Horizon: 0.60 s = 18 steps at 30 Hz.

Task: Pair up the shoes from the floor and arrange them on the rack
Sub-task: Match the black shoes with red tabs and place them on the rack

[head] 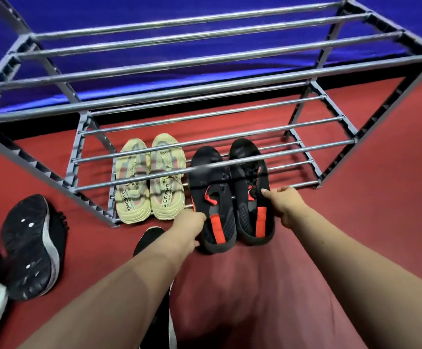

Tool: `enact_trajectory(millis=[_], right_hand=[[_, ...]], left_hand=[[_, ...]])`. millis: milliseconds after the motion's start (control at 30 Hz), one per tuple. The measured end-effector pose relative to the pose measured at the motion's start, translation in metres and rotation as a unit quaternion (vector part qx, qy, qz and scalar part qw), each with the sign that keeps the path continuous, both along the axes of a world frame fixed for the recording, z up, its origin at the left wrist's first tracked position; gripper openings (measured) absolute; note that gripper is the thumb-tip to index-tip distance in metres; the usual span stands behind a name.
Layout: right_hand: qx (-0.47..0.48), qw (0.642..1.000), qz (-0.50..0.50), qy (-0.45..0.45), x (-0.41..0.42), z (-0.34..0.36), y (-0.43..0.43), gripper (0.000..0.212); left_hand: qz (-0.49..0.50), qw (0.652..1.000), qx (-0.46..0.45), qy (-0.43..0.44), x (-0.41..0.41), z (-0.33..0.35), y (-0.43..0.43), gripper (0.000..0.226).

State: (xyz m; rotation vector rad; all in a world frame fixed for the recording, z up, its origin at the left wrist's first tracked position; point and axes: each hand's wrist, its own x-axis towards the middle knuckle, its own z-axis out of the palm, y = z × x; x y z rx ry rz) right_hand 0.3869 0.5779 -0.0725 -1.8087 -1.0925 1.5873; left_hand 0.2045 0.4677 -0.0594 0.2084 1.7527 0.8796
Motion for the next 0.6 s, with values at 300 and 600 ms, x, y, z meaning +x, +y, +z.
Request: enact_trajectory(millis=[300,600], right_hand=[[0.022,0.994,-0.071,0.081,0.007,-0.007,-0.022,0.031],[-0.108,0.974,0.113,0.166,0.033,-0.004,-0.056,0.034]], left_hand=[[0.118,0.989,0.025,-0.080,-0.008,-0.023,-0.014,0.029],[-0.009,0.990,0.002,-0.137,0.003,-0.011,-0.038,0.042]])
